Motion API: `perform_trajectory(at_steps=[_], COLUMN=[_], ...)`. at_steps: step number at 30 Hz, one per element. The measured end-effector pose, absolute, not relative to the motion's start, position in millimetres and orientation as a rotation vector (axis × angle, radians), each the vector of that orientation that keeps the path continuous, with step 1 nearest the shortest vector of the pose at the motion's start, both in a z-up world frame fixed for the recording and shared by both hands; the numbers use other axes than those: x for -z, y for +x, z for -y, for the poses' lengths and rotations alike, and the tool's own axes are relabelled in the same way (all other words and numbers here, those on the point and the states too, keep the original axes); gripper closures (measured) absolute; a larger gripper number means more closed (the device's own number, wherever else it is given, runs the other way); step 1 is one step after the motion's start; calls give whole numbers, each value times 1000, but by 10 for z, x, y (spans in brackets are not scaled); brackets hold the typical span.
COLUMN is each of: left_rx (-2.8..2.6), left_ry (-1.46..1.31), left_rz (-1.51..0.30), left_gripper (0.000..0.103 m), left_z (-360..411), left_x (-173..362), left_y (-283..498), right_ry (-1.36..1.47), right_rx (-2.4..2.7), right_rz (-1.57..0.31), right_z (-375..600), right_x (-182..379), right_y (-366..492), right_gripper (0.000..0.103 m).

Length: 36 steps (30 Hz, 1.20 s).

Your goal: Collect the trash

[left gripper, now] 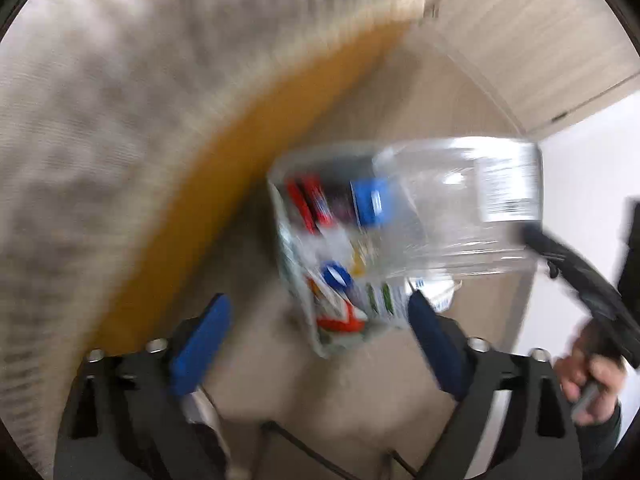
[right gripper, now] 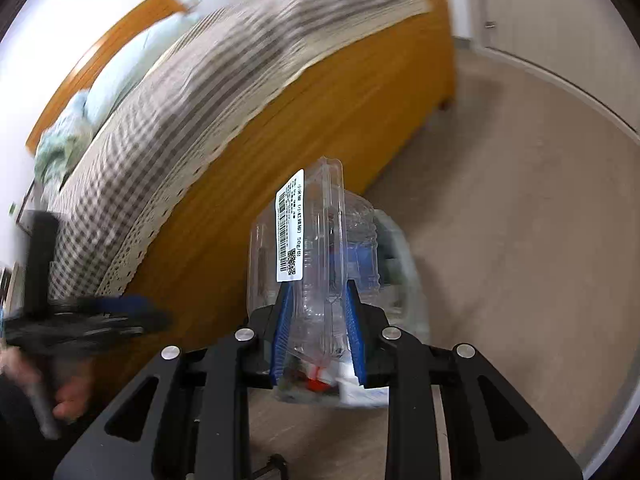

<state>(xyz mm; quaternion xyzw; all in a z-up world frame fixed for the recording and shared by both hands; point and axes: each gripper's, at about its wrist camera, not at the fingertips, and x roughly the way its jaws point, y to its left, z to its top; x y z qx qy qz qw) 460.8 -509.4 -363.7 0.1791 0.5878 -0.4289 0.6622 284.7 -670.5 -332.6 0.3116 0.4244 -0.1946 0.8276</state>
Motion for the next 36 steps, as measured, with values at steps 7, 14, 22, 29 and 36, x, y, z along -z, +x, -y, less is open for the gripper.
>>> perform_trajectory(at_steps=[7,14,22,29,36], left_rx=[830,794,859,900,958], left_ry=[319,122,123,235,277], left_rz=[-1248,-1276,-1260,-1268,-1181], left_gripper=[10,10,10,10,10], left_z=[4409,4243,4294,4385,4307], left_x=[3376,3304,3195,3339,3245], left_y=[4761,5098,5025,4795,4499], right_ry=[240,302,360,397,425], right_rx=[515,543,486,503,531], right_rz=[-1228,-1321,-1274,-1257,-1240], right_z=[6073,6199,6448,6557,6304], right_x=[4459,5024,4404,3818,3399], right_y=[3995,4062,3679,3131,2659], right_gripper=[77,66,37,37,36])
